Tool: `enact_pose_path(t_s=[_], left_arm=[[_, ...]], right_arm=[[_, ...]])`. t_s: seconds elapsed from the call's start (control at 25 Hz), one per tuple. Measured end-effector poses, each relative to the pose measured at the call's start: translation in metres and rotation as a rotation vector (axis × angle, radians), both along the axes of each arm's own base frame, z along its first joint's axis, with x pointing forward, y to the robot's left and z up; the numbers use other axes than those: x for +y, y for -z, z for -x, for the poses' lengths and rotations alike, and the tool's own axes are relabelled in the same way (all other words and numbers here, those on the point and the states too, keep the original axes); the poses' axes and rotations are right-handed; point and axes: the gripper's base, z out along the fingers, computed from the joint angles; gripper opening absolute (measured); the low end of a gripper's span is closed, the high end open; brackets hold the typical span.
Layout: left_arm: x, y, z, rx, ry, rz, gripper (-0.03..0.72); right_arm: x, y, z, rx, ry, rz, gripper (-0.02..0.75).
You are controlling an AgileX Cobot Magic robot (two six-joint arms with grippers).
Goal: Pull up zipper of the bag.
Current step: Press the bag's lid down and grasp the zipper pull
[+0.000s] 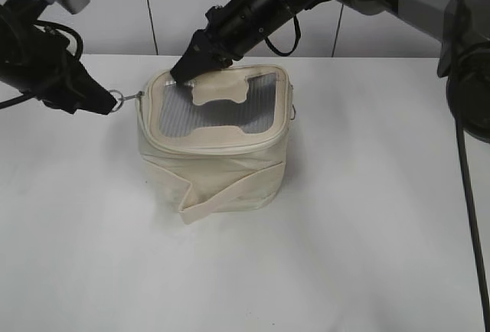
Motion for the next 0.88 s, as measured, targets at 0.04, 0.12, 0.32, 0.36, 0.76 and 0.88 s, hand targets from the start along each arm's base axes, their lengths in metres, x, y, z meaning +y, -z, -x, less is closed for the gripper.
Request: enact_pose_path(t_s=[0.04, 0.12, 0.32, 0.36, 0.76, 0.88], left_arm=[[0.000, -0.001, 0.002, 0.011, 0.006, 0.001, -0.004], [-0.002, 0.000, 0.007, 0.030, 0.014, -0.004, -0.004], [-0.017, 0.008, 0.030, 0.102, 0.061, -0.037, -0.004], [-0.023, 0.010, 0.037, 0.122, 0.081, -0.040, -0.004], [-0.109, 0.011, 0.084, -0.010, 0.230, 0.035, -0.004], [-0.127, 0.010, 0.093, -0.074, 0.235, 0.059, -0.004]], right_arm=[[0.000, 0.000, 0.000, 0.006, 0.005, 0.000, 0.062], [0.000, 0.000, 0.000, 0.014, 0.012, 0.000, 0.060], [0.000, 0.000, -0.001, 0.029, 0.030, 0.000, 0.057], [0.000, 0.000, -0.001, 0.034, 0.035, 0.000, 0.057], [-0.002, 0.000, -0.002, 0.047, 0.048, 0.000, 0.057], [-0.003, 0.000, -0.002, 0.050, 0.047, 0.001, 0.056]])
